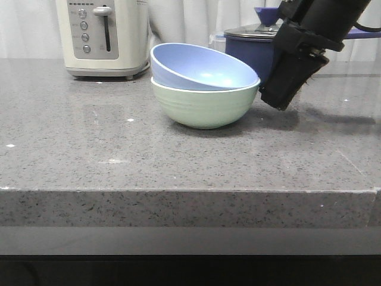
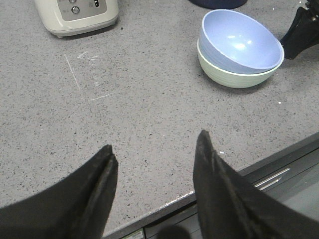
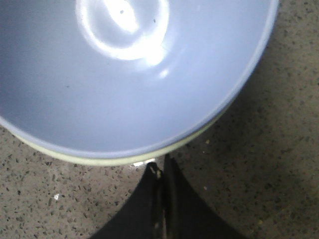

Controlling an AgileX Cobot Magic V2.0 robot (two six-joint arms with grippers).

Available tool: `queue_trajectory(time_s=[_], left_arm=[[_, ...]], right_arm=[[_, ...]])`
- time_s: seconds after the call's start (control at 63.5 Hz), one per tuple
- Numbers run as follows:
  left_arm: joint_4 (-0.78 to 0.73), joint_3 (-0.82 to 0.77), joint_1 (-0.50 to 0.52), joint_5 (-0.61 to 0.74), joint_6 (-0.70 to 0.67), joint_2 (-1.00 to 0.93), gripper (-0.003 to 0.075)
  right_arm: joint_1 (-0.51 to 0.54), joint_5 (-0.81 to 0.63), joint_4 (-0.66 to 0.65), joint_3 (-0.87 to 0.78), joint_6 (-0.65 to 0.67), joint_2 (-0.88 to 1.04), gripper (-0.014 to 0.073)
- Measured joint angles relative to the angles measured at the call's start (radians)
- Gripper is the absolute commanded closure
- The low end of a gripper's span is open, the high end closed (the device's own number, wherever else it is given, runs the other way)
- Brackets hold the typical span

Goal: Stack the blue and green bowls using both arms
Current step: 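Raise the left gripper away from the stacked bowls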

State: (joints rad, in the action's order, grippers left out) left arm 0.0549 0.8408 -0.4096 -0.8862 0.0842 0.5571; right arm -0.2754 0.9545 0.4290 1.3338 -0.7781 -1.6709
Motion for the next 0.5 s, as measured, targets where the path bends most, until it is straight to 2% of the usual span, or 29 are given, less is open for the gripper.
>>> queue_trajectory(time_s=[0.504], left_arm=[[0.0, -0.001, 0.0, 0.005, 0.0, 0.0, 0.0365]], right_arm=[[0.0, 0.0, 0.0, 0.0, 0.005, 0.0, 0.0657]])
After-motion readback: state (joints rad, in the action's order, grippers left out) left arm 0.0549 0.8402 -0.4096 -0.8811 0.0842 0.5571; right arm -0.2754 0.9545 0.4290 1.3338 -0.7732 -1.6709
